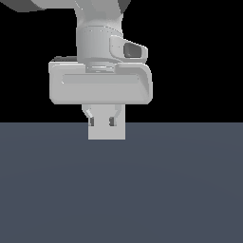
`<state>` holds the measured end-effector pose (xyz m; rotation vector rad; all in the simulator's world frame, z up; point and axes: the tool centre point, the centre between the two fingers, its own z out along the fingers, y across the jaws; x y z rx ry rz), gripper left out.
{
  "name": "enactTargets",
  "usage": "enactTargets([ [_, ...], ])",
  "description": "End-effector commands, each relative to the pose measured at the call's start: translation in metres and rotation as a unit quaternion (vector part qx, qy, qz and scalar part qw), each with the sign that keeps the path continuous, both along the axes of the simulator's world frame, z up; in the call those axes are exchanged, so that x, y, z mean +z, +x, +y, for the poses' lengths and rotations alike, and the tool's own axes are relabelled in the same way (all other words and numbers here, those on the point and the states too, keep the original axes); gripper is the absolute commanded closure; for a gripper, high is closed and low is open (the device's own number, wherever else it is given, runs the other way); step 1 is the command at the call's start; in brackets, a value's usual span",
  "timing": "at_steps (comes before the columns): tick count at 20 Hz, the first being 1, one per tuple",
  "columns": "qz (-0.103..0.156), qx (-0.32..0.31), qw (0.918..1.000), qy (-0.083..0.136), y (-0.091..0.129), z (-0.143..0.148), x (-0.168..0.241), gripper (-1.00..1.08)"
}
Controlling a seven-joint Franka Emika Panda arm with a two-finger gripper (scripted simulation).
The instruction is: Plug the charger into the wall socket.
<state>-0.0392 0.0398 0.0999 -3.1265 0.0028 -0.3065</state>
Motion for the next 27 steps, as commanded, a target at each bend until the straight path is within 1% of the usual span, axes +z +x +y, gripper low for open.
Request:
enactTargets([
  [1,0.0,0.0,1.0,0.0,0.0,0.0,0.0,1.08],
  [5,0.0,0.0,1.0,0.0,0.003,0.0,0.0,1.08],
  [8,0.0,0.0,1.0,0.0,0.009,0.0,0.0,1.08],
  [15,0.0,0.0,1.0,0.0,0.035,0.0,0.0,1.08],
  [19,0.0,0.0,1.0,0.0,0.045,0.0,0.0,1.08],
  [23,0.0,0.0,1.0,0.0,0.05,0.0,0.0,1.08],
  [27,0.0,0.0,1.0,0.0,0.05,0.0,0.0,1.08],
])
